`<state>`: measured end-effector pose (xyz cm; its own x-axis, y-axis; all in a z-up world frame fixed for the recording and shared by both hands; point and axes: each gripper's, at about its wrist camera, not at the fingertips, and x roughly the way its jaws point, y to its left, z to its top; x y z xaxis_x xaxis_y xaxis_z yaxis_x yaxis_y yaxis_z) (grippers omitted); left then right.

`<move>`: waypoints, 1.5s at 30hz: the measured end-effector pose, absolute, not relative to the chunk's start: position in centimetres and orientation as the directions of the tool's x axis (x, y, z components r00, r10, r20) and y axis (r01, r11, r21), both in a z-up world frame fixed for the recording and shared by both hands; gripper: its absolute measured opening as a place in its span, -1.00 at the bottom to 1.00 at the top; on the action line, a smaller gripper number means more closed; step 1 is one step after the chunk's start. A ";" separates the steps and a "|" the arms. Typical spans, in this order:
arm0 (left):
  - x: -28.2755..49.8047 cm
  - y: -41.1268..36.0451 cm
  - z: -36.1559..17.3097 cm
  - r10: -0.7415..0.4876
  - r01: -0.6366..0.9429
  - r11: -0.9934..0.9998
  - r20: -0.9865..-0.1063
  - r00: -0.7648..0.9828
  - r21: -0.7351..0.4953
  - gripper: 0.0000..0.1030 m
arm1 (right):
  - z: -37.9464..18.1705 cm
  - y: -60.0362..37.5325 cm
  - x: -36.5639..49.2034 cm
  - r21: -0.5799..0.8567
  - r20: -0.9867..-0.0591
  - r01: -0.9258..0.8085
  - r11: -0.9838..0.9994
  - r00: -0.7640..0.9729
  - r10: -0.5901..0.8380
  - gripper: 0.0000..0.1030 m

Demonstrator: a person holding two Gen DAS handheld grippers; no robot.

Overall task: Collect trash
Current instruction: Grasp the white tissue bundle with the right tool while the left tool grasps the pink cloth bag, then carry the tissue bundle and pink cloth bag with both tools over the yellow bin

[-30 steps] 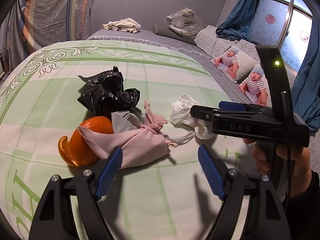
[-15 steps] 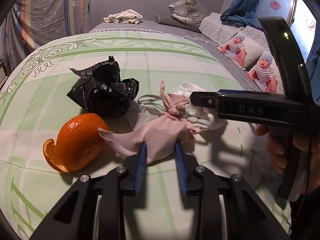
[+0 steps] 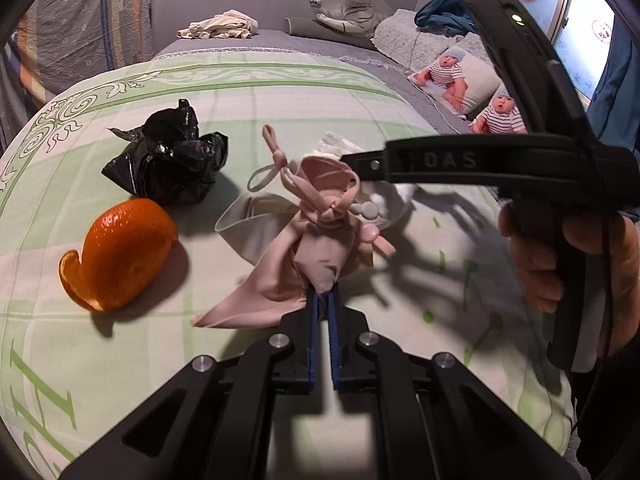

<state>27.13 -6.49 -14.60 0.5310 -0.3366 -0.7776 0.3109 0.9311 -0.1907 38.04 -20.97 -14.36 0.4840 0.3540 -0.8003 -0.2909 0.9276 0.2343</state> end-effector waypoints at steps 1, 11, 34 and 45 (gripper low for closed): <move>26.7 -6.6 -14.5 -0.343 0.321 0.927 -0.777 0.527 -0.192 -0.92 | -14.3 -20.9 37.9 0.235 -0.800 -0.290 0.928 0.485 0.354 -0.21; 25.0 -5.1 -13.2 -0.367 0.280 0.927 -0.751 0.549 -0.249 -0.94 | -13.2 -21.9 36.6 0.246 -0.781 -0.238 0.940 0.526 0.337 -0.40; 16.9 3.2 -5.8 -0.186 0.045 0.960 -0.507 0.842 -0.278 -0.94 | -6.2 -25.6 25.5 0.360 -0.648 -0.260 0.896 0.622 0.440 -0.41; 15.4 -0.3 -3.6 -0.286 0.156 0.942 -0.466 0.837 -0.298 -0.94 | -3.8 -30.5 20.4 0.416 -0.572 -0.229 0.880 0.686 0.449 -0.41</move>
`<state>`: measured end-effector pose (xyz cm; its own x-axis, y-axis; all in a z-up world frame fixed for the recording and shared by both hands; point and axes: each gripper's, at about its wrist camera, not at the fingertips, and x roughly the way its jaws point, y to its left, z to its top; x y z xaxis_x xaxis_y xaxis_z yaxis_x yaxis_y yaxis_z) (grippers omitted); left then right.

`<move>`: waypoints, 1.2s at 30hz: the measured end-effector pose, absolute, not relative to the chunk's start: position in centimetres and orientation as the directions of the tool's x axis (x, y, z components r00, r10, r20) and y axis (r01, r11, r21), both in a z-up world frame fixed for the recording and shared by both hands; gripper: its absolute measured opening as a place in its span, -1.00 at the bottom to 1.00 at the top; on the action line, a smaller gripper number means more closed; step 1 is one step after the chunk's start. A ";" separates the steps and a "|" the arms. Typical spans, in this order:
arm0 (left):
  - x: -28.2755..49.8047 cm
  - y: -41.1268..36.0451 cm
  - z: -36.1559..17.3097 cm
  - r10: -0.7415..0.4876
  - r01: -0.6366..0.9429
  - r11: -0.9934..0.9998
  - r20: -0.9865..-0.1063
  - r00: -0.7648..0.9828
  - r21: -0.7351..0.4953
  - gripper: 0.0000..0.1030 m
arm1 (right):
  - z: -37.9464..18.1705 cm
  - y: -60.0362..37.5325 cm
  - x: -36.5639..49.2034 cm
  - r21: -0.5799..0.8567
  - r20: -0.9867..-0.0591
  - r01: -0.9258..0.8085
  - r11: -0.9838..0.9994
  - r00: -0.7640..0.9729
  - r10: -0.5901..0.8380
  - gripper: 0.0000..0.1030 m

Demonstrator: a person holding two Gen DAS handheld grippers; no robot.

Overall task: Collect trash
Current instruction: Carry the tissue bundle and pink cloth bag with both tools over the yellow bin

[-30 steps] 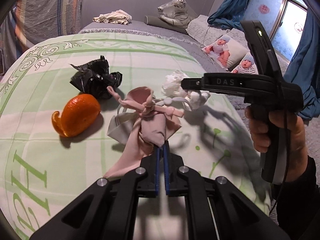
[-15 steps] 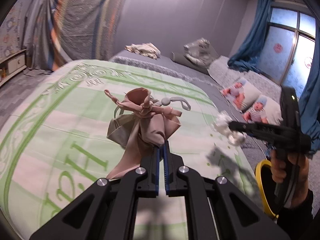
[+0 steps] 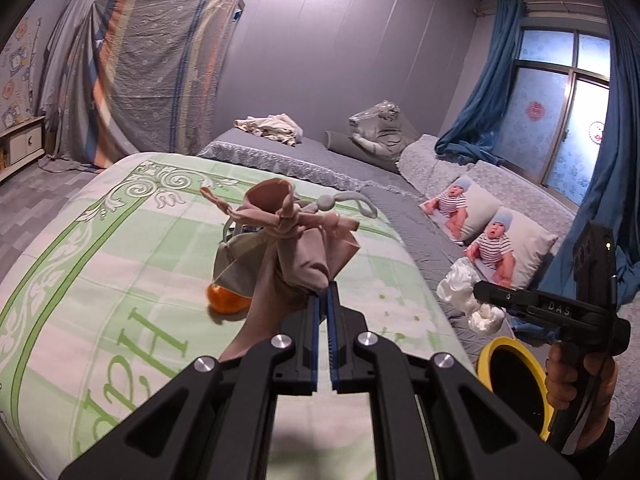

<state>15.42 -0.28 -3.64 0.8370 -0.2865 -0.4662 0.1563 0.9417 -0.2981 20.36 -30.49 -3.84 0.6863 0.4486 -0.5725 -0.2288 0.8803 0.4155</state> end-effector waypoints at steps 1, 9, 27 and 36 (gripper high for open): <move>15.4 -0.7 -3.4 -0.293 0.167 0.941 -0.462 0.837 -0.295 -0.94 | -3.7 -31.1 19.9 0.420 -0.568 -0.222 0.880 0.692 0.445 -0.41; 14.8 -4.9 -1.9 -0.361 0.264 0.928 -0.447 0.819 -0.265 -0.94 | -2.8 -36.1 16.7 0.451 -0.514 -0.156 0.879 0.760 0.399 -0.41; 13.2 -17.1 1.0 -0.537 0.514 0.839 -0.413 0.735 -0.176 -0.94 | -2.2 -45.0 9.9 0.467 -0.444 0.005 0.884 0.866 0.230 -0.40; 12.8 -22.2 1.0 -0.592 0.598 0.790 -0.427 0.684 -0.138 -0.94 | -2.4 -49.9 6.3 0.463 -0.394 0.136 0.876 0.916 0.067 -0.40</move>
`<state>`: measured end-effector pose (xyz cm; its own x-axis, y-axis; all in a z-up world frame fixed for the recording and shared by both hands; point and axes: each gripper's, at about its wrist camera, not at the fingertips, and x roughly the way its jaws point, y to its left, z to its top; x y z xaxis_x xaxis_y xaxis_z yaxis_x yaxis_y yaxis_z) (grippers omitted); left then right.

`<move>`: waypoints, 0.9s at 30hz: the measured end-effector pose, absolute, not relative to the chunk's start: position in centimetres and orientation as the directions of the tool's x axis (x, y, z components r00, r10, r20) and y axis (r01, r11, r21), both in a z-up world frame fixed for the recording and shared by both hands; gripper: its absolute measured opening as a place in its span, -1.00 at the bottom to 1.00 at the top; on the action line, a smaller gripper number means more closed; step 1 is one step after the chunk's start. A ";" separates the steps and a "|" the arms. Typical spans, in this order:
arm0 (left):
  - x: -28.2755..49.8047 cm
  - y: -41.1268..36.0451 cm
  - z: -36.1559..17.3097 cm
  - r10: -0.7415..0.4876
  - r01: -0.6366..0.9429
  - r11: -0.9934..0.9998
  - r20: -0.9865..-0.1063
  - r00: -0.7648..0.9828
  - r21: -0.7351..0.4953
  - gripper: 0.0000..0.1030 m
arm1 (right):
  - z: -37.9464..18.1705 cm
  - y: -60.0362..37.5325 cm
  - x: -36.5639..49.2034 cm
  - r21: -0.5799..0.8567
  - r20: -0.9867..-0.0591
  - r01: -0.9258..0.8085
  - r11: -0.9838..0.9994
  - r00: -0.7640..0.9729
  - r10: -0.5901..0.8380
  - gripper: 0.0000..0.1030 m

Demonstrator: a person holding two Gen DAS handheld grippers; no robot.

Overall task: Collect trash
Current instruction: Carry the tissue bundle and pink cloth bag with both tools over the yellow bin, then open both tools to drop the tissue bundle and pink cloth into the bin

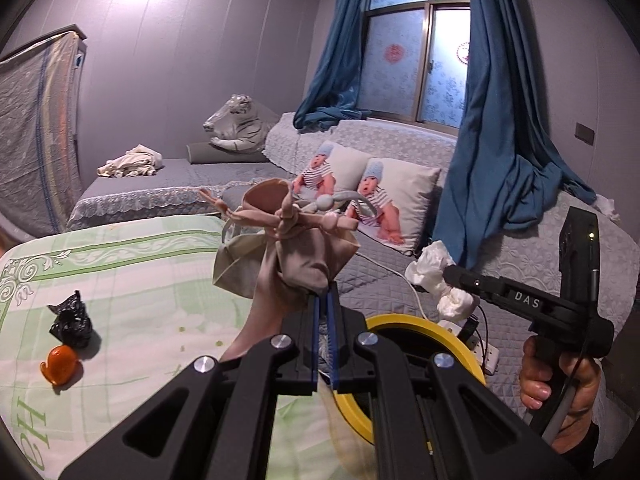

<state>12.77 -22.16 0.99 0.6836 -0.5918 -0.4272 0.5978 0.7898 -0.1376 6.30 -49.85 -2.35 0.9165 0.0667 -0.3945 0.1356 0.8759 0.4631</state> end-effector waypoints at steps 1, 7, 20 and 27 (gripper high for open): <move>12.7 -22.8 1.0 -0.598 0.607 0.783 -0.429 0.677 -0.133 -0.94 | -2.5 -50.4 5.9 0.464 -0.389 0.156 0.872 0.920 0.042 -0.40; 12.5 -25.7 0.4 -0.619 0.648 0.754 -0.447 0.646 -0.108 -0.94 | -4.0 -52.5 4.6 0.469 -0.393 0.222 0.855 0.919 -0.023 -0.40; 12.9 -30.6 -2.9 -0.651 0.706 0.699 -0.510 0.562 -0.113 -0.94 | -6.8 -54.6 3.2 0.452 -0.441 0.323 0.831 0.891 -0.106 -0.40; 13.1 -32.9 -4.9 -0.665 0.739 0.664 -0.542 0.514 -0.113 -0.94 | -8.7 -55.3 3.1 0.448 -0.481 0.362 0.818 0.868 -0.121 -0.39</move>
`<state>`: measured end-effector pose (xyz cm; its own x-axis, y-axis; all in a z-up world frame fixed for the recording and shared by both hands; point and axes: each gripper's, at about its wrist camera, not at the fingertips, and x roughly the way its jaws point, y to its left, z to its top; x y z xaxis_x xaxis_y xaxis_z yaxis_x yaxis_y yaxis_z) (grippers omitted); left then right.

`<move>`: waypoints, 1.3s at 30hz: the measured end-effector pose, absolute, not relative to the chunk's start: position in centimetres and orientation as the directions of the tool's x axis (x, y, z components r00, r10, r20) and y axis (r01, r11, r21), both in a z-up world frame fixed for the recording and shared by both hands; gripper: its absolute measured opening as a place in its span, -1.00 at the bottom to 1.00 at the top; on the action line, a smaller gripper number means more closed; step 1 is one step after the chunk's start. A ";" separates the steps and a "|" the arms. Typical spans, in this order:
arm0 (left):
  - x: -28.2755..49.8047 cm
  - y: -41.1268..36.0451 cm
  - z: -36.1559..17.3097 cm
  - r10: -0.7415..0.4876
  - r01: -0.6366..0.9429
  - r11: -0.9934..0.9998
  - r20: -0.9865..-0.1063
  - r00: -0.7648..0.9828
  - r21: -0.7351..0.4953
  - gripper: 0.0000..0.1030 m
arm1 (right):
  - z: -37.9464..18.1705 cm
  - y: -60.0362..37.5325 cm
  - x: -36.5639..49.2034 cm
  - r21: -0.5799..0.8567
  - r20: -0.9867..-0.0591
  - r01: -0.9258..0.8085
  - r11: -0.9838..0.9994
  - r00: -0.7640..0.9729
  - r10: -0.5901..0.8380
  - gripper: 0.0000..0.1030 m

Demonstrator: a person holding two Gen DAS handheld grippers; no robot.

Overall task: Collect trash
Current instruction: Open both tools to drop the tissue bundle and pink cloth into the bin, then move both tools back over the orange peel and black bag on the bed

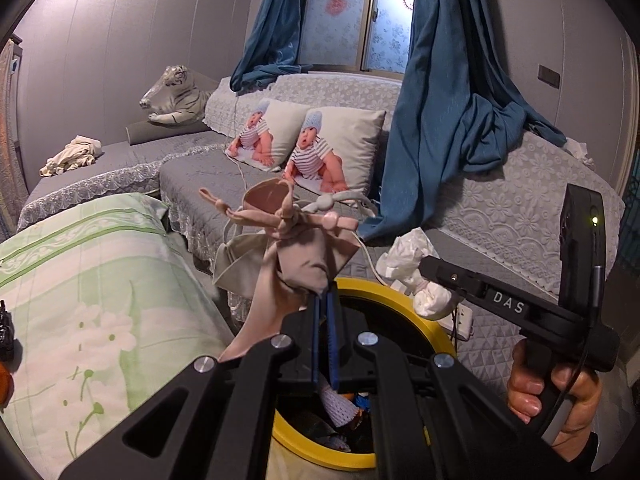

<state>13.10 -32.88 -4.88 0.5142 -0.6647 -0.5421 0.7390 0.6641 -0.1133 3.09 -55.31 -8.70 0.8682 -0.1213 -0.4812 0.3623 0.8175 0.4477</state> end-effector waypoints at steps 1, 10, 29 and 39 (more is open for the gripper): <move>13.2 -33.2 -5.1 -0.665 0.743 0.660 -0.549 0.507 -0.114 -0.94 | -8.8 -55.4 3.2 0.446 -0.487 0.370 0.815 0.864 -0.127 -0.39; 14.5 -35.2 -8.5 -0.641 0.750 0.647 -0.630 0.438 -0.137 -0.93 | -11.9 -57.1 4.4 0.454 -0.572 0.434 0.778 0.812 -0.120 -0.38; 16.1 -31.2 -6.3 -0.654 0.659 0.715 -0.556 0.513 -0.234 0.74 | -11.4 -57.3 3.4 0.461 -0.576 0.495 0.736 0.798 -0.176 0.59; 18.4 -22.1 1.6 -0.631 0.557 0.776 -0.400 0.665 -0.296 0.84 | -5.7 -52.9 4.4 0.474 -0.430 0.337 0.813 0.895 -0.119 0.84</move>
<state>18.44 -22.15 1.61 0.6653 -0.6307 -0.3996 0.5573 0.7756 -0.2964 4.41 -52.89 -5.69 0.8948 -0.1192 -0.4303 0.3365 0.8134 0.4745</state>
